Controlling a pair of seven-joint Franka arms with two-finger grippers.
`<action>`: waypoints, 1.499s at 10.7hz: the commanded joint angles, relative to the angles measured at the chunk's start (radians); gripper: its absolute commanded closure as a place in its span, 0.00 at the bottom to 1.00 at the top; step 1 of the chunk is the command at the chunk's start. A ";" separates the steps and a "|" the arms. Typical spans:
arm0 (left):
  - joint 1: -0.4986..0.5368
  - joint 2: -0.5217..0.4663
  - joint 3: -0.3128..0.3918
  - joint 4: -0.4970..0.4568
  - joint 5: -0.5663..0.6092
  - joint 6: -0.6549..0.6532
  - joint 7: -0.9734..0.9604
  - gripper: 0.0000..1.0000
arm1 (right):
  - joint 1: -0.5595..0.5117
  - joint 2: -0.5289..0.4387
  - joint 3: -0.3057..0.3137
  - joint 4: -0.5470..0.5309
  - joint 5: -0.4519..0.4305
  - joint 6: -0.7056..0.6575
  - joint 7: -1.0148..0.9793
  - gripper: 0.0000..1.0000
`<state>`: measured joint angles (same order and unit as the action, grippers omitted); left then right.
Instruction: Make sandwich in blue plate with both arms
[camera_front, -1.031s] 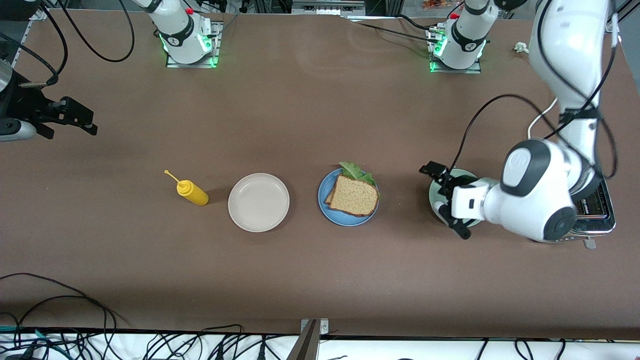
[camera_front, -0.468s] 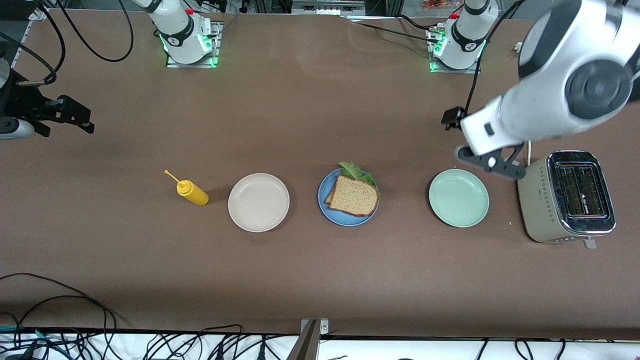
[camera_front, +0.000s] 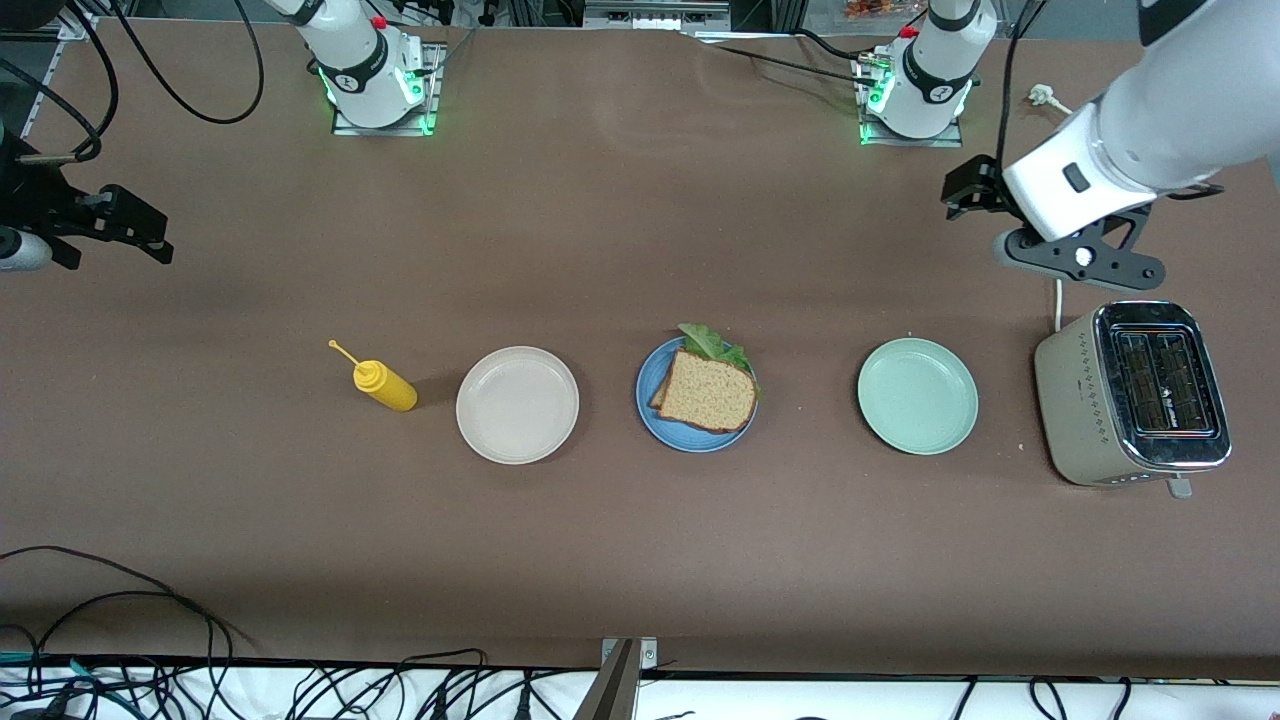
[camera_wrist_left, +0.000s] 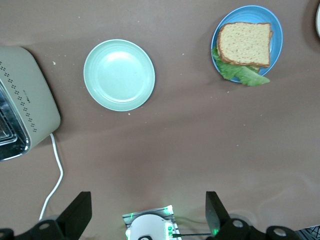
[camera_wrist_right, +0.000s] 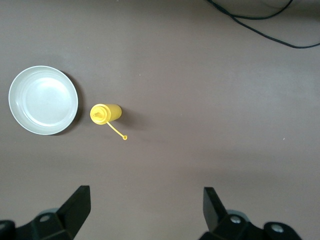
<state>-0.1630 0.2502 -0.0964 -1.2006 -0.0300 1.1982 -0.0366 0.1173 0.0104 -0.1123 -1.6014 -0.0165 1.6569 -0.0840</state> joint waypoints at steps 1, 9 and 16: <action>0.087 -0.205 -0.002 -0.338 -0.011 0.203 0.087 0.00 | 0.001 0.000 0.002 0.017 -0.017 -0.023 0.006 0.00; 0.169 -0.301 -0.016 -0.413 -0.001 0.277 0.070 0.00 | -0.005 0.000 -0.003 0.046 -0.017 -0.068 0.006 0.00; 0.154 -0.295 -0.032 -0.396 0.039 0.264 0.023 0.00 | -0.008 0.006 -0.003 0.052 -0.017 -0.055 0.004 0.00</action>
<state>-0.0068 -0.0278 -0.1266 -1.5823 -0.0186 1.4545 0.0004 0.1110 0.0100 -0.1154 -1.5747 -0.0173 1.6167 -0.0840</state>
